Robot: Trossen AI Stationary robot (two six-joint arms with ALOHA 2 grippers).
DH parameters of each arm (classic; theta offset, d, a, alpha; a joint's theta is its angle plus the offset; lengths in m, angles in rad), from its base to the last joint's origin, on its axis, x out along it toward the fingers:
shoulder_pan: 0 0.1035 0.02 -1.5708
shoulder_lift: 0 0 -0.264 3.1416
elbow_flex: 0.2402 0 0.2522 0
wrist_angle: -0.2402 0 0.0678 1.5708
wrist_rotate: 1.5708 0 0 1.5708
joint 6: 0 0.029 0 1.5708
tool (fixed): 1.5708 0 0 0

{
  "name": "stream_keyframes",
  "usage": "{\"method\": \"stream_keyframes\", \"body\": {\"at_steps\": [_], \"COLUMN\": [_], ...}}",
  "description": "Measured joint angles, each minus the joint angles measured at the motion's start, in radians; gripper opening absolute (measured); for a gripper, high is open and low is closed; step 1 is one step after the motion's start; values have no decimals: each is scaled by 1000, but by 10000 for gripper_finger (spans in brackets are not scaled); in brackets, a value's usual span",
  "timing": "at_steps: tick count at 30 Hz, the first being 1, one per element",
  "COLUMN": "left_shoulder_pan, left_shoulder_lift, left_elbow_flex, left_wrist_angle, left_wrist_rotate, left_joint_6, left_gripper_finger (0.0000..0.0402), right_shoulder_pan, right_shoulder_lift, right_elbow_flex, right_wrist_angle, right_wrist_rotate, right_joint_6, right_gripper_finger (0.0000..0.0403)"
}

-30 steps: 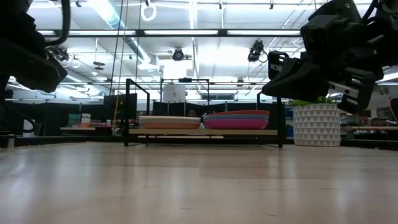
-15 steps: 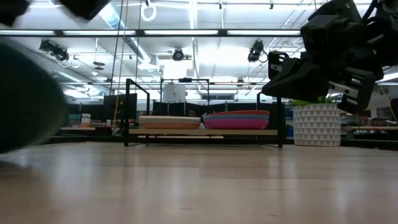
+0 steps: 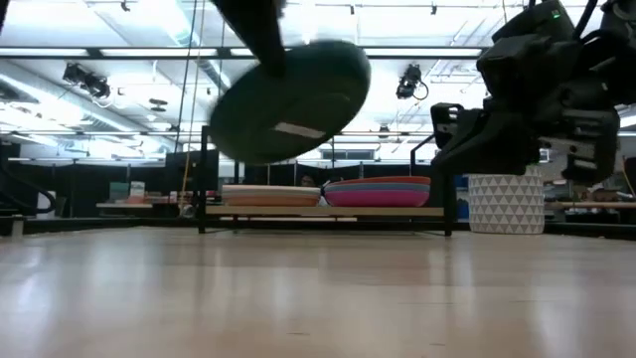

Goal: Place and stack plates onto a shelf
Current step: Stack the dark blue plate on top of the dark orange plate on the shelf

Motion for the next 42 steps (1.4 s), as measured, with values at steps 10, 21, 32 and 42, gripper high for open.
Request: {"method": "stream_keyframes", "body": {"at_steps": [10,21,32,42], "left_shoulder_pan": [217,434,616,696], "left_shoulder_lift": [0,0,46,154], "left_elbow_flex": [-8,-8,-9,-9], "left_wrist_angle": [14,124,259,396], "left_wrist_rotate": [-124,25,210,212], "left_joint_6": [526,1135,1422,1642], "left_gripper_finger": [21,19,19,23], "right_shoulder_pan": [102,166,170,170], "right_shoulder_lift": [0,0,0,0], "right_elbow_flex": [-29,-111,-130,-130], "right_wrist_angle": [37,195,366,409], "right_wrist_rotate": [59,286,343,350], "right_joint_6": [87,142,213,246], "right_gripper_finger": [25,25,25,25]}}
